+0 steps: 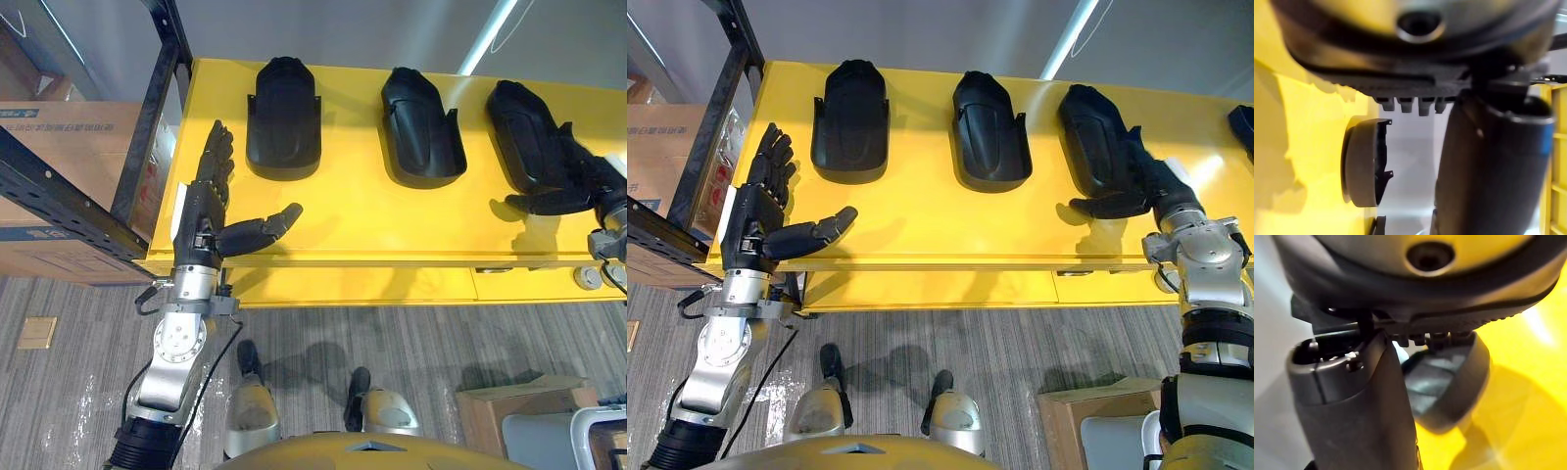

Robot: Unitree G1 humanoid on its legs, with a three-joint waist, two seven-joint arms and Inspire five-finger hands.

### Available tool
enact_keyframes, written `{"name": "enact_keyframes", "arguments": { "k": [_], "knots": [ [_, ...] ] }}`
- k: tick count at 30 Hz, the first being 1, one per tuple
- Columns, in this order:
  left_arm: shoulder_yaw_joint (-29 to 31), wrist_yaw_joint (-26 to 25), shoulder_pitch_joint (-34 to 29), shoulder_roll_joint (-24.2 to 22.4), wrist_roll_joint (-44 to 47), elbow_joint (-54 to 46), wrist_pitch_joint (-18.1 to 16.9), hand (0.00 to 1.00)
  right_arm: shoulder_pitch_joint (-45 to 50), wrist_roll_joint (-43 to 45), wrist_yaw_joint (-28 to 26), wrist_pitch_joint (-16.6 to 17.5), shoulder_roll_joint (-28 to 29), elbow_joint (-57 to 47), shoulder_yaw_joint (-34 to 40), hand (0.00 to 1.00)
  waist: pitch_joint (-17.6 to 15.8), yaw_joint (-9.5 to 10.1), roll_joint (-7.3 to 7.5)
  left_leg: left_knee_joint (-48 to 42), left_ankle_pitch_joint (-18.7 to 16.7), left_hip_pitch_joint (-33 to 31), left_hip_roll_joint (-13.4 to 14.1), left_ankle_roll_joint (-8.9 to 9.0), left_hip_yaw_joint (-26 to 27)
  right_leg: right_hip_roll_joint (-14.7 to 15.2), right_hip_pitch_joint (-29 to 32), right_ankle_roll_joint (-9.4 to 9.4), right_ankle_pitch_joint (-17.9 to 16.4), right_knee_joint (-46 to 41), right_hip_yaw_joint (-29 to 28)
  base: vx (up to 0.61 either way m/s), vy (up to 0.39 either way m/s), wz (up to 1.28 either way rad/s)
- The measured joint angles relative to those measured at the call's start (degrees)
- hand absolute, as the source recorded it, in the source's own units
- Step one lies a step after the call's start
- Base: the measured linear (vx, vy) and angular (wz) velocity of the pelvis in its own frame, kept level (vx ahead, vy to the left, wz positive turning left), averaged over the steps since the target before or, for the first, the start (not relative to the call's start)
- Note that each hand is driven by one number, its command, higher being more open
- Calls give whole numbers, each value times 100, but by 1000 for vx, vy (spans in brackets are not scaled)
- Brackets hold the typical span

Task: Walk over and take three plastic housings, then place them on the shelf

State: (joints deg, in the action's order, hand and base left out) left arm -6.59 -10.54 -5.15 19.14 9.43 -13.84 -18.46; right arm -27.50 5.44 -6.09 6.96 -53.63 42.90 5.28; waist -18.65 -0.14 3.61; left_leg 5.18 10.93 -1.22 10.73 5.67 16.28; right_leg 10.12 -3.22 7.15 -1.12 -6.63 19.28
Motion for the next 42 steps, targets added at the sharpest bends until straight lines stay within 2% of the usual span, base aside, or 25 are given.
{"name": "enact_keyframes", "arguments": {
  "k": [4, 7, 10, 12, 16, 18, 20, 23, 25, 28, 31, 34, 42],
  "knots": [
    [-225, -150, -31, -4, 0, 2, -29, 100, -5, -763, 1697, 606, 0, -154, 351, 100, 51, -15, -54, 0, 5, -28, -2, 1, -6, -8, 19, 3, 11, 48, 5, 0, 0, 0],
    [-296, -193, -163, -5, 0, 2, -40, 100, -5, -983, 2583, 888, 0, -576, 624, 100, 112, -49, -120, 0, 24, -35, -6, -23, -2, -9, 19, 4, 13, 73, 6, 41, -13, 0],
    [-328, -204, -235, -24, 0, 2, -40, 100, 10, -1224, 3087, 1134, 0, -953, 891, 100, 158, -91, -204, -4, 56, -45, -23, -18, -27, 2, 22, 6, 13, 70, 40, 28, -9, 4],
    [-327, -226, -233, -29, 1, 1, -44, 100, 154, -1415, 3209, 1168, 0, -1340, 1059, 100, 194, -94, -268, -4, 62, -45, -25, -15, -43, 4, 18, 8, 11, 63, 57, 4, -4, 4],
    [-318, -271, -252, -109, 0, -11, -47, 100, 1037, -1498, 3080, 1122, 74, -2203, 1332, 100, 251, -113, -368, -1, 68, -45, -32, -15, -65, 15, 17, 9, 3, 31, 74, -10, -1, 3],
    [-305, -286, -322, -123, 0, -44, -48, 100, 1526, -1634, 2945, 1001, 374, -2529, 1506, 100, 252, -171, -371, -1, 30, -48, -27, 21, -66, 15, 29, 10, -7, 13, 72, 0, 0, -2],
    [-300, -307, -440, -126, 0, -52, -48, 100, 1959, -1495, 2799, 878, 741, -2740, 1618, 100, 258, -218, -380, -1, 28, -61, -26, 18, -24, 23, 83, 24, -21, -10, 30, -4, 1, -11],
    [-264, -306, -491, -166, 0, -64, -46, 100, 2493, -612, 2356, 597, 1470, -3062, 1954, 100, 281, -288, -422, -2, 31, -152, -21, -3, 79, 30, 245, 61, -11, -18, -81, -22, 7, -15],
    [-143, -297, -490, -301, -1, -101, -43, 100, 2892, -85, 2093, 474, 2150, -3430, 2289, 100, 286, -361, -429, -4, 32, -142, -18, 3, 139, 32, 283, 37, 11, -35, -145, 11, -4, -13],
    [-31, -293, -485, -430, -12, -218, -36, 100, 3325, 290, 1750, 476, 2835, -4017, 2522, 100, 296, -499, -448, -5, 23, -130, -9, -6, 241, 29, 347, 36, 14, -53, -245, 32, -11, -17],
    [-32, -268, -447, -561, -63, -258, -23, 100, 3659, 413, 1400, 521, 3264, -4590, 2550, 100, 315, -535, -479, -7, -5, -118, 3, 4, 385, 29, 484, 36, 12, -132, -408, 27, -5, -23],
    [-56, -224, -425, -608, -85, -258, -10, 100, 3785, 434, 999, 666, 3592, -4916, 2496, 100, 317, -633, -483, -10, -33, -101, 5, 34, 427, 27, 504, 36, 12, -140, -449, 12, -5, -9],
    [-117, -249, -422, -725, -98, -258, 1, 100, 3967, 632, 238, 874, 3625, -5290, 1947, 100, 330, -615, -514, -11, -67, -33, 4, 33, 526, 28, 507, 59, -6, -143, -547, 0, 3, -6]
  ]
}}
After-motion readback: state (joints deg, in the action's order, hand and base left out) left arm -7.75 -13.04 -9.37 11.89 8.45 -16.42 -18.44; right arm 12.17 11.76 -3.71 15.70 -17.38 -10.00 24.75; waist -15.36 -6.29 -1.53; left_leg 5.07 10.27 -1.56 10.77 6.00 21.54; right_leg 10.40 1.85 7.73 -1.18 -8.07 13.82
